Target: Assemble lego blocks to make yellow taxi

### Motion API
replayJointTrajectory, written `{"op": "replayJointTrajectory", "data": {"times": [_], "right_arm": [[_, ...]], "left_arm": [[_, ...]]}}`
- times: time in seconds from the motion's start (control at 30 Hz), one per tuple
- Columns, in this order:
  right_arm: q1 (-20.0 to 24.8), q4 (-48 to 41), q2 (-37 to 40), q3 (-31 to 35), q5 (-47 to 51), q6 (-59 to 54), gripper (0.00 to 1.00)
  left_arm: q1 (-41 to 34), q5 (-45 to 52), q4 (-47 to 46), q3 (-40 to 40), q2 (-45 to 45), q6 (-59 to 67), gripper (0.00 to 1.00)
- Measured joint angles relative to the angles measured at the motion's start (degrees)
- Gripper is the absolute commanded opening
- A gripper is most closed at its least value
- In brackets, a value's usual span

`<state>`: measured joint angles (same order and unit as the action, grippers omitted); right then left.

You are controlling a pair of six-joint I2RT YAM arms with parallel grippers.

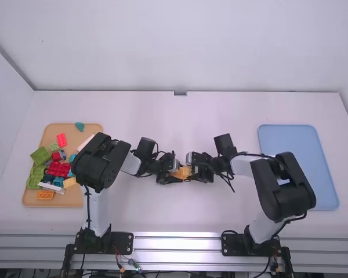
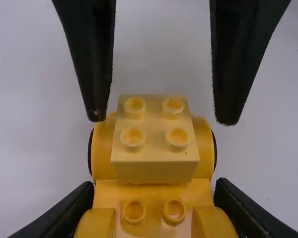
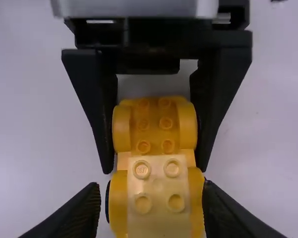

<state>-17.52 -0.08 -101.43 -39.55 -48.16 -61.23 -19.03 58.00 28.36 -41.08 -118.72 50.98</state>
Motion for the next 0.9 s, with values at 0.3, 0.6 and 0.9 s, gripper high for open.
{"op": "replayJointTrajectory", "data": {"times": [0.3, 0.6, 0.9], "right_arm": [[2.5, -2.1, 2.3, -0.9, -4.4, -1.8, 0.00], [-2.2, -0.5, 1.4, -0.9, 2.3, 0.0, 0.00], [-2.2, -1.0, 0.8, -1.5, 3.9, 2.2, 0.00]], "left_arm": [[0.0, 0.0, 0.0, 0.0, 0.0, 0.0, 0.53], [0.0, 0.0, 0.0, 0.0, 0.0, 0.0, 0.51], [0.0, 0.0, 0.0, 0.0, 0.0, 0.0, 0.50]]}}
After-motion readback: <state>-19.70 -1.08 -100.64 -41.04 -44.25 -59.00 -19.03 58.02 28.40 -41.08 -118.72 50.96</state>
